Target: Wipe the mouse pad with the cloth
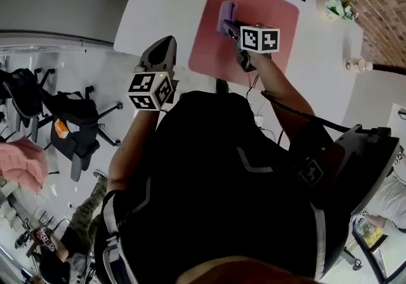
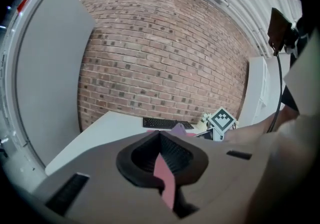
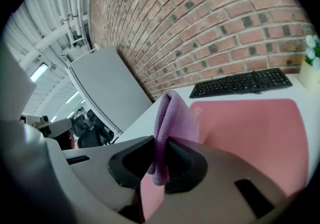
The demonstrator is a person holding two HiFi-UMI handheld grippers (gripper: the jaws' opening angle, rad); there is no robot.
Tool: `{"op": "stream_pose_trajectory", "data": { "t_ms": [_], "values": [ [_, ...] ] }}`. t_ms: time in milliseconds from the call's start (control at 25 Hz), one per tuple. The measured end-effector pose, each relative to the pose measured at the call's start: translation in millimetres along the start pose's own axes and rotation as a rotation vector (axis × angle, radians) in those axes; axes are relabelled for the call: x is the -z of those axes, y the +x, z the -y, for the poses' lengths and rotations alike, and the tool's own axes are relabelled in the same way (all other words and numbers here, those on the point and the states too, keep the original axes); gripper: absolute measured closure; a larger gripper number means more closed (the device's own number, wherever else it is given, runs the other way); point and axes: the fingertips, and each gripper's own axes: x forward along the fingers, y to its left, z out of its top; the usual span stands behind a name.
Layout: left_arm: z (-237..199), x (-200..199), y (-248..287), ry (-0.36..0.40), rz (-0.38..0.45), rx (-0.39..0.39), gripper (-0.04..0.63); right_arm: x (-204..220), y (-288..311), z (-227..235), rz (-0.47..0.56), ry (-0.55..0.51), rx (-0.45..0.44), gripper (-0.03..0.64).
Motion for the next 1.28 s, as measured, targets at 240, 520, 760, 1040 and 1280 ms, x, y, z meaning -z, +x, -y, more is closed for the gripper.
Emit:
{"op": "stream_pose_trajectory", "data": {
  "t_ms": [240, 520, 760, 1040, 1280],
  "values": [
    [40, -16, 38, 0.089, -0.013, 0.111, 0.592, -10, -73, 80, 0.115, 0.084, 0.168, 0.561],
    [74, -16, 67, 0.126, -0.035, 0.183, 0.594, -7, -148, 162, 0.188, 0.144, 0.36, 0.561],
    [96, -16, 84, 0.162, -0.037, 0.236, 0.592, 14, -198, 216, 0.193, 0.183, 0.52, 0.561],
    [95, -16, 89, 0.173, -0.046, 0.209, 0.592, 37, -197, 245, 0.098, 0.152, 0.583, 0.561],
    [84, -8, 81, 0.151, -0.067, 0.157, 0.594, 38, -160, 232, 0.064, 0.132, 0.513, 0.561]
  ]
}}
